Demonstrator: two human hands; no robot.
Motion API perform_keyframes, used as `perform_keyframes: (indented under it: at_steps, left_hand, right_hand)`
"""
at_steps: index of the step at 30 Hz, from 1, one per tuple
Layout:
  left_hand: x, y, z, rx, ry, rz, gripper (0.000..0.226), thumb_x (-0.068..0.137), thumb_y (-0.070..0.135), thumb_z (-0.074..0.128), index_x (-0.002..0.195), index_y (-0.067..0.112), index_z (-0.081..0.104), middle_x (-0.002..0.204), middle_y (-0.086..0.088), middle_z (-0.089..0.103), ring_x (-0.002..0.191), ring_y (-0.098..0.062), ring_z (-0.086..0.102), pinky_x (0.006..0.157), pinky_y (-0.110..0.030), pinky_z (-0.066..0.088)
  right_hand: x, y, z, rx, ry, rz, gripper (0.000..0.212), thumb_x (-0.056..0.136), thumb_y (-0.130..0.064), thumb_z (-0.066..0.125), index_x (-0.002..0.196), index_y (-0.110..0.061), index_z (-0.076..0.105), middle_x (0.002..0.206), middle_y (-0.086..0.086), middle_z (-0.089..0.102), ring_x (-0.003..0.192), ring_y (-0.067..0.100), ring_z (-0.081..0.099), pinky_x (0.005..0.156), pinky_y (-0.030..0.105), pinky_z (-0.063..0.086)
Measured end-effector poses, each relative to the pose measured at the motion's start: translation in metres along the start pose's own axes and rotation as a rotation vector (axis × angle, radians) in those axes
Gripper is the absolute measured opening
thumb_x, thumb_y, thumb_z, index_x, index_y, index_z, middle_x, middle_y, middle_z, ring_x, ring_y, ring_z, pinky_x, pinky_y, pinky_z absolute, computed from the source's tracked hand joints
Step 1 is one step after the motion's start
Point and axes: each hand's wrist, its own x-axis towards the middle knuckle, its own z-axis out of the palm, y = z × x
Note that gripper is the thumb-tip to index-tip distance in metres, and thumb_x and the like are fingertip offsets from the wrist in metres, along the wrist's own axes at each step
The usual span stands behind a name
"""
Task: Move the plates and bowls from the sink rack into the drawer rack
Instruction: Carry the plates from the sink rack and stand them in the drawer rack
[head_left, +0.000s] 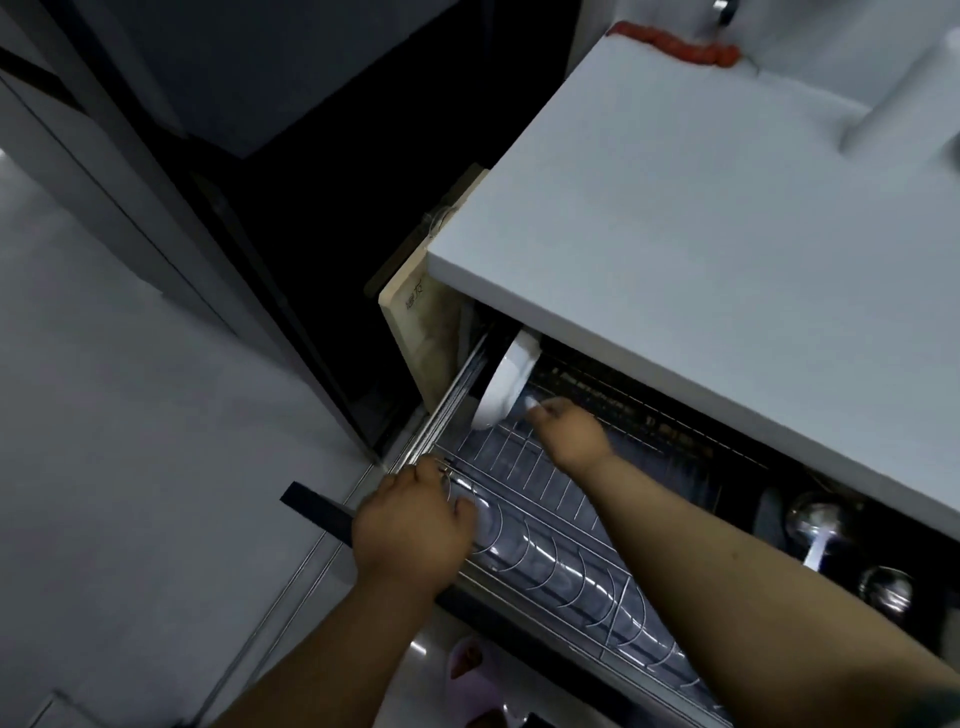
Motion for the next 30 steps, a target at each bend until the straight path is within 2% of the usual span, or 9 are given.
perform_keyframes:
  at_steps: [2, 4, 6, 8, 10, 14, 19, 26, 30]
  left_hand:
    - [-0.001, 0.002, -0.004, 0.038, -0.035, 0.002, 0.038, 0.089, 0.048, 0.041, 0.112, 0.020, 0.050, 0.102, 0.003, 0.064, 0.093, -0.018, 0.058, 0.071, -0.029, 0.042]
    - [-0.001, 0.002, -0.006, 0.034, -0.073, 0.010, 0.038, 0.090, 0.048, 0.039, 0.115, 0.021, 0.049, 0.103, 0.002, 0.064, 0.091, -0.019, 0.060, 0.068, -0.027, 0.042]
    - [0.001, 0.005, -0.009, -0.036, -0.130, 0.010, 0.034, 0.091, 0.044, 0.041, 0.115, 0.022, 0.049, 0.104, 0.000, 0.066, 0.091, -0.020, 0.061, 0.070, -0.026, 0.045]
    - [0.003, 0.017, -0.013, -0.150, -0.202, 0.026, 0.026, 0.091, 0.038, 0.045, 0.111, 0.023, 0.051, 0.102, -0.001, 0.066, 0.089, -0.023, 0.061, 0.075, -0.031, 0.050]
    - [-0.001, 0.044, -0.022, -0.211, -0.202, 0.100, 0.021, 0.092, 0.033, 0.047, 0.107, 0.021, 0.054, 0.098, -0.003, 0.067, 0.088, -0.025, 0.061, 0.074, -0.032, 0.050]
    - [-0.022, 0.118, -0.034, -0.271, -0.202, 0.306, 0.024, 0.093, 0.033, 0.049, 0.113, 0.021, 0.057, 0.099, 0.000, 0.068, 0.089, -0.022, 0.061, 0.075, -0.031, 0.050]
    - [-0.071, 0.225, -0.038, -0.207, -0.260, 0.534, 0.030, 0.093, 0.037, 0.047, 0.120, 0.025, 0.052, 0.095, 0.009, 0.068, 0.090, -0.017, 0.060, 0.074, -0.031, 0.049]
    - [-0.167, 0.380, -0.031, -0.164, -0.251, 0.794, 0.025, 0.090, 0.036, 0.049, 0.112, 0.025, 0.055, 0.096, 0.008, 0.066, 0.092, -0.017, 0.060, 0.079, -0.035, 0.051]
    - [-0.233, 0.469, -0.014, -0.171, -0.263, 0.952, 0.027, 0.092, 0.037, 0.049, 0.115, 0.025, 0.054, 0.098, 0.008, 0.065, 0.094, -0.017, 0.059, 0.080, -0.034, 0.050]
  right_hand:
    - [-0.026, 0.010, -0.012, 0.025, 0.031, -0.037, 0.049, 0.096, -0.050, 0.041, 0.115, -0.009, 0.060, 0.108, 0.012, 0.067, 0.101, 0.028, 0.061, 0.073, 0.025, 0.036]
    - [-0.051, 0.020, -0.029, 0.051, 0.072, -0.057, 0.047, 0.096, -0.049, 0.043, 0.123, -0.013, 0.057, 0.114, 0.007, 0.065, 0.102, 0.023, 0.059, 0.075, 0.023, 0.035]
    - [-0.076, 0.030, -0.050, 0.068, 0.140, -0.093, 0.044, 0.096, -0.046, 0.045, 0.124, -0.014, 0.057, 0.115, 0.004, 0.064, 0.102, 0.020, 0.059, 0.076, 0.022, 0.035]
    - [-0.102, 0.043, -0.073, 0.067, 0.221, -0.134, 0.040, 0.096, -0.044, 0.047, 0.121, -0.015, 0.059, 0.113, 0.003, 0.065, 0.100, 0.018, 0.058, 0.077, 0.022, 0.037]
    - [-0.129, 0.061, -0.097, 0.071, 0.294, -0.159, 0.037, 0.095, -0.043, 0.048, 0.120, -0.017, 0.059, 0.113, 0.000, 0.064, 0.100, 0.015, 0.058, 0.080, 0.024, 0.040]
    - [-0.188, 0.103, -0.140, 0.067, 0.410, -0.163, 0.039, 0.095, -0.042, 0.049, 0.126, -0.020, 0.056, 0.119, -0.003, 0.060, 0.107, 0.013, 0.055, 0.087, 0.026, 0.043]
    - [-0.264, 0.172, -0.194, 0.141, 0.589, -0.108, 0.035, 0.093, -0.038, 0.053, 0.122, -0.020, 0.060, 0.111, -0.004, 0.064, 0.104, 0.012, 0.057, 0.083, 0.025, 0.042]
    - [-0.374, 0.306, -0.262, 0.210, 0.859, 0.014, 0.036, 0.094, -0.036, 0.054, 0.123, -0.016, 0.059, 0.112, 0.000, 0.062, 0.104, 0.012, 0.056, 0.080, 0.022, 0.038]
    - [-0.438, 0.390, -0.287, 0.228, 0.964, 0.112, 0.039, 0.093, -0.038, 0.053, 0.126, -0.017, 0.059, 0.116, -0.002, 0.060, 0.098, 0.003, 0.051, 0.083, 0.018, 0.036]
